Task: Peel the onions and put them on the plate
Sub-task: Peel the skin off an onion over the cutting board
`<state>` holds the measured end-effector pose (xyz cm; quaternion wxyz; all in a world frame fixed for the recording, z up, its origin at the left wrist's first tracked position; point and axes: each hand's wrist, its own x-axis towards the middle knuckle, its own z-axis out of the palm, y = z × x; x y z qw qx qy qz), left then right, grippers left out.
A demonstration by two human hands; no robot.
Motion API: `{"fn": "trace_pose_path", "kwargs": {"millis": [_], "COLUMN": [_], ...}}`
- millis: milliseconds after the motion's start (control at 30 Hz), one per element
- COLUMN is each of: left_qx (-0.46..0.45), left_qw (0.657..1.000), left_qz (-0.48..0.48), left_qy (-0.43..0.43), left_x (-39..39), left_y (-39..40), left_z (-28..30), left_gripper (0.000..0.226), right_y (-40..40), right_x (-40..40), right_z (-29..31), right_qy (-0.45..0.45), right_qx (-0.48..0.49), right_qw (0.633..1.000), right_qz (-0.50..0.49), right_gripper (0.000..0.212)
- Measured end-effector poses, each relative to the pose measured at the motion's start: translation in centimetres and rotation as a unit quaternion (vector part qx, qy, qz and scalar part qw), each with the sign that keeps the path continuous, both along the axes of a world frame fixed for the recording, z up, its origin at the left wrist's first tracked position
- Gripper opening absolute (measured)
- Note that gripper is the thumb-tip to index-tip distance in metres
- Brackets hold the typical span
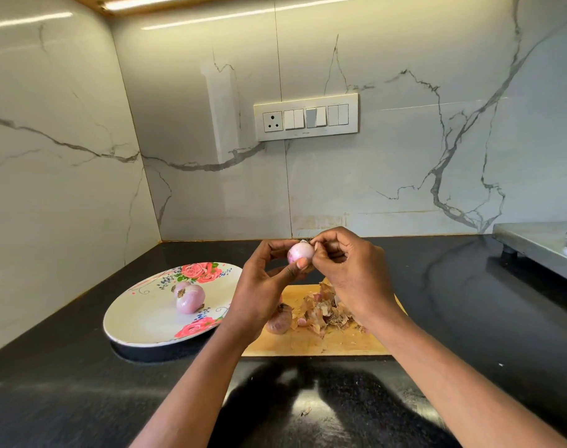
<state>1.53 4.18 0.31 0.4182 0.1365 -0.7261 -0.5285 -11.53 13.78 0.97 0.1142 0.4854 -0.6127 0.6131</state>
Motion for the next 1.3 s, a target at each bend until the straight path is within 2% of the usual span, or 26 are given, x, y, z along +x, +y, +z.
{"fn": "trace_pose_path", "kwargs": {"millis": [167, 267, 467, 633, 700, 800, 967, 1033, 1100, 1200, 1300], "left_qx": [0.022, 0.058, 0.04, 0.046, 0.05, 0.05, 0.121, 0.118, 0.103, 0.083, 0.081], "left_qw": [1.0, 0.997, 0.999, 0.998, 0.998, 0.997, 0.989, 0.991, 0.993, 0.996, 0.996], "left_qz": [-0.015, -0.028, -0.026, -0.035, -0.043, -0.06, -0.065, -0.045, -0.036, -0.034, -0.023], "left_qy": [0.014, 0.036, 0.016, 0.001, -0.006, -0.003, 0.046, 0.045, 0.041, 0.029, 0.028], "left_x": [-0.1, -0.1, -0.1, 0.0, 0.1, 0.2, 0.3, 0.5, 0.6, 0.4, 0.4], "left_y": [-0.1, -0.2, -0.4, -0.5, -0.6, -0.4, -0.6, -0.9, -0.9, -0.8, -1.0], "left_z": [-0.1, -0.1, 0.1, 0.2, 0.2, 0.3, 0.8, 0.9, 0.9, 0.7, 0.5], "left_gripper": [0.046, 0.043, 0.045, 0.048, 0.047, 0.038, 0.034, 0.029, 0.031, 0.045, 0.051], "right_y": [-0.1, 0.1, 0.8, 0.6, 0.7, 0.9, 1.0, 1.2, 1.3, 0.8, 0.7], "right_x": [0.1, -0.4, -0.9, -1.0, -0.9, -1.0, -1.5, -2.2, -2.5, -2.3, -1.9], "right_z": [0.0, 0.4, 1.2, 1.0, 1.1, 1.1, 1.6, 1.5, 0.9, -0.2, -0.6], "right_qy": [-0.03, -0.079, -0.145, -0.123, -0.106, -0.095, -0.242, -0.2, -0.12, 0.006, 0.061], "right_qx": [0.0, -0.016, 0.039, 0.063, 0.062, 0.055, -0.009, 0.047, 0.15, 0.273, 0.31], "right_qw": [0.999, 0.997, 0.985, 0.982, 0.985, 0.988, 0.956, 0.969, 0.975, 0.96, 0.948], "right_qz": [-0.013, 0.015, 0.089, 0.129, 0.12, 0.105, 0.166, 0.141, 0.111, 0.067, 0.047], "right_gripper": [0.009, 0.012, 0.012, 0.02, 0.018, 0.027, 0.018, 0.023, 0.029, 0.035, 0.035]}}
